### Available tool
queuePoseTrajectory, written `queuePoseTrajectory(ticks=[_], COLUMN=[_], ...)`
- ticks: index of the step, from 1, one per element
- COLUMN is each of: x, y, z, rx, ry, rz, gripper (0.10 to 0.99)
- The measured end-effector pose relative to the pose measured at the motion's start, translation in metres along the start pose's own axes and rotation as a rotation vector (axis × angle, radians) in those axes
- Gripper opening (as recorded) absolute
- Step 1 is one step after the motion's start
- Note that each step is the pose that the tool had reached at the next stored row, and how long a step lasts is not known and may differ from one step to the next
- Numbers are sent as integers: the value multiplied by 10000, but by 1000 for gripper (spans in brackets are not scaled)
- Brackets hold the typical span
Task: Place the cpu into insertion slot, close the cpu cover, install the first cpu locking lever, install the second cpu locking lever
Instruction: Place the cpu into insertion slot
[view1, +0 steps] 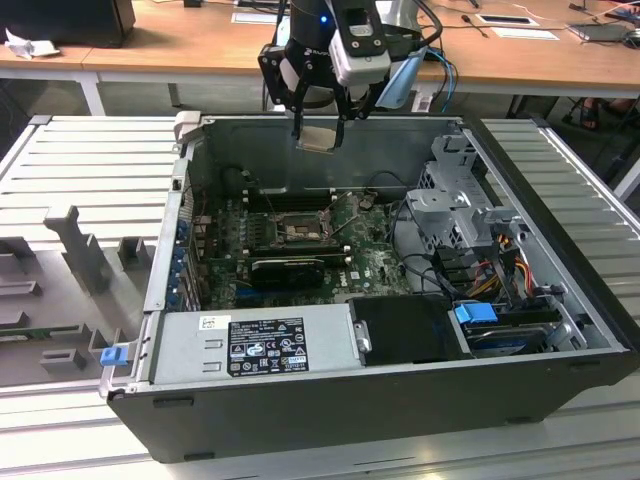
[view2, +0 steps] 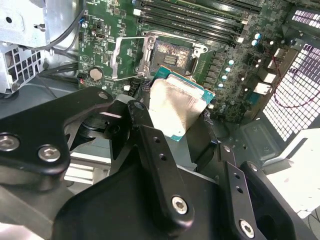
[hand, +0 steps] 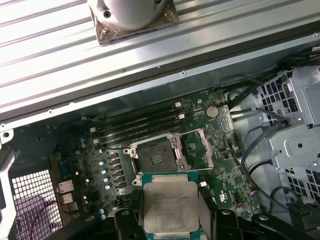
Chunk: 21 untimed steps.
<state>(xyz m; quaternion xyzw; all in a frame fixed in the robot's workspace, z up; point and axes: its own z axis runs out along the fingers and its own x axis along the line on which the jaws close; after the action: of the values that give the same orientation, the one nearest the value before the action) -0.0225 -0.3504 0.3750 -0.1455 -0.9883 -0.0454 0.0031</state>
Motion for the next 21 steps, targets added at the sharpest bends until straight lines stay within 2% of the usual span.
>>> queuePoseTrajectory(ticks=[21], x=[0], y=[0], z=[0], rx=[-8], ry=[-41], rz=[459], gripper=[529])
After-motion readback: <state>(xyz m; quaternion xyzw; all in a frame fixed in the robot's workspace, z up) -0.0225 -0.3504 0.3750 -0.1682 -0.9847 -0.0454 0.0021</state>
